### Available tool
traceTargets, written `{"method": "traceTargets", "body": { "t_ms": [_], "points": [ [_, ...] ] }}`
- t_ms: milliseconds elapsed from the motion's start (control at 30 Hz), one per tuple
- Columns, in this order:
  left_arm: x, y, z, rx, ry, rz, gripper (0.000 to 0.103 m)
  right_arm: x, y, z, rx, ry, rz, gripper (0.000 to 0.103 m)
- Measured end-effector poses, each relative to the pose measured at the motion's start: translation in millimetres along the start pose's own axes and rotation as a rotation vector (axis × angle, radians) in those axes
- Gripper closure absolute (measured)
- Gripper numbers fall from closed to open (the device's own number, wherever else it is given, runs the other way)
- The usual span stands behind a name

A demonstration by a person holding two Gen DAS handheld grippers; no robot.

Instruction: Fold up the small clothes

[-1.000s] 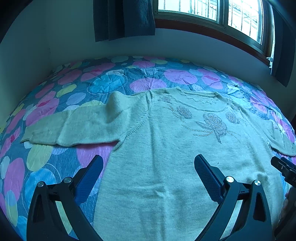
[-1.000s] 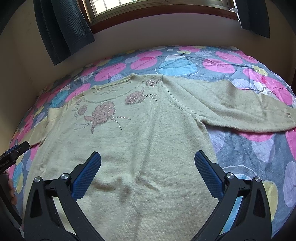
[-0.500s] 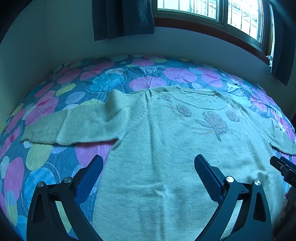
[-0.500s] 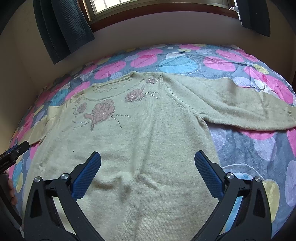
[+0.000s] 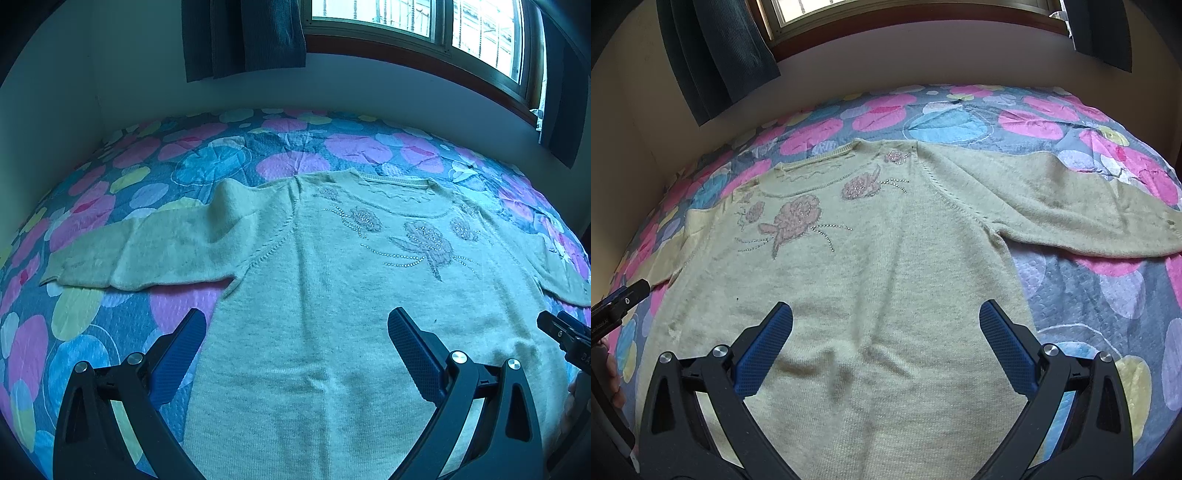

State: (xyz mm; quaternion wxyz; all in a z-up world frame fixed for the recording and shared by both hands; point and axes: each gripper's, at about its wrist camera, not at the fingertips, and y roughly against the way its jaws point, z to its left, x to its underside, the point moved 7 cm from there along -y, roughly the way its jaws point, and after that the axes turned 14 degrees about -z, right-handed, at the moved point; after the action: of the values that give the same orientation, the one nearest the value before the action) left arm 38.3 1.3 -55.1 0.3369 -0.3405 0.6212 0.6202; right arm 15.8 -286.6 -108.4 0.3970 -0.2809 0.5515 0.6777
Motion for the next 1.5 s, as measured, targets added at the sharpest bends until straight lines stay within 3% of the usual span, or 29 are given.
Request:
{"method": "traceTargets", "body": {
  "t_ms": [333,500,667,833,933,1067,1233,1333,1400,1433,1467,1500],
  "points": [
    [0.1,-5.1,0.8,0.031,0.017,0.021,0.005,0.2,-0.5,-1.8,0.003,-0.008,-0.001,0.002],
    [2.2,-10.2,4.0,0.042,0.027,0.048,0.005,-10.2,2.6,-23.6,0.008,-0.058,-0.016,0.002],
    [7.5,-14.9,10.4,0.041,0.029,0.073,0.005,-38.7,23.1,-101.0,0.042,-0.232,-0.098,0.002],
    [7.6,-17.0,17.1,0.029,0.027,0.066,0.005,-44.2,56.4,-241.4,0.175,-0.556,-0.205,0.004],
    [7.0,-20.7,20.7,0.025,0.037,0.070,0.005,-32.7,70.6,-319.4,0.246,-0.776,-0.250,0.017],
    [8.4,-26.0,25.6,0.010,0.050,0.084,0.005,-22.5,74.2,-389.9,0.365,-0.898,-0.283,0.030],
    [16.5,-33.0,30.7,-0.013,0.056,0.118,0.005,-22.2,51.9,-431.4,0.346,-0.997,-0.308,0.039],
    [22.0,-36.3,32.1,-0.009,0.073,0.145,0.005,-27.4,39.1,-435.9,0.344,-1.002,-0.329,0.040],
    [23.5,-37.0,32.2,-0.016,0.071,0.150,0.005,-31.9,31.9,-436.7,0.349,-1.006,-0.335,0.046],
    [23.9,-37.2,31.7,-0.019,0.067,0.150,0.005,-33.7,26.8,-438.1,0.344,-1.001,-0.332,0.058],
    [24.5,-37.2,31.2,-0.021,0.065,0.151,0.005,-34.1,21.1,-437.5,0.328,-1.001,-0.318,0.079],
    [24.9,-37.6,30.9,-0.021,0.064,0.153,0.005,-32.2,16.5,-439.9,0.305,-1.007,-0.294,0.090]
  ]
}}
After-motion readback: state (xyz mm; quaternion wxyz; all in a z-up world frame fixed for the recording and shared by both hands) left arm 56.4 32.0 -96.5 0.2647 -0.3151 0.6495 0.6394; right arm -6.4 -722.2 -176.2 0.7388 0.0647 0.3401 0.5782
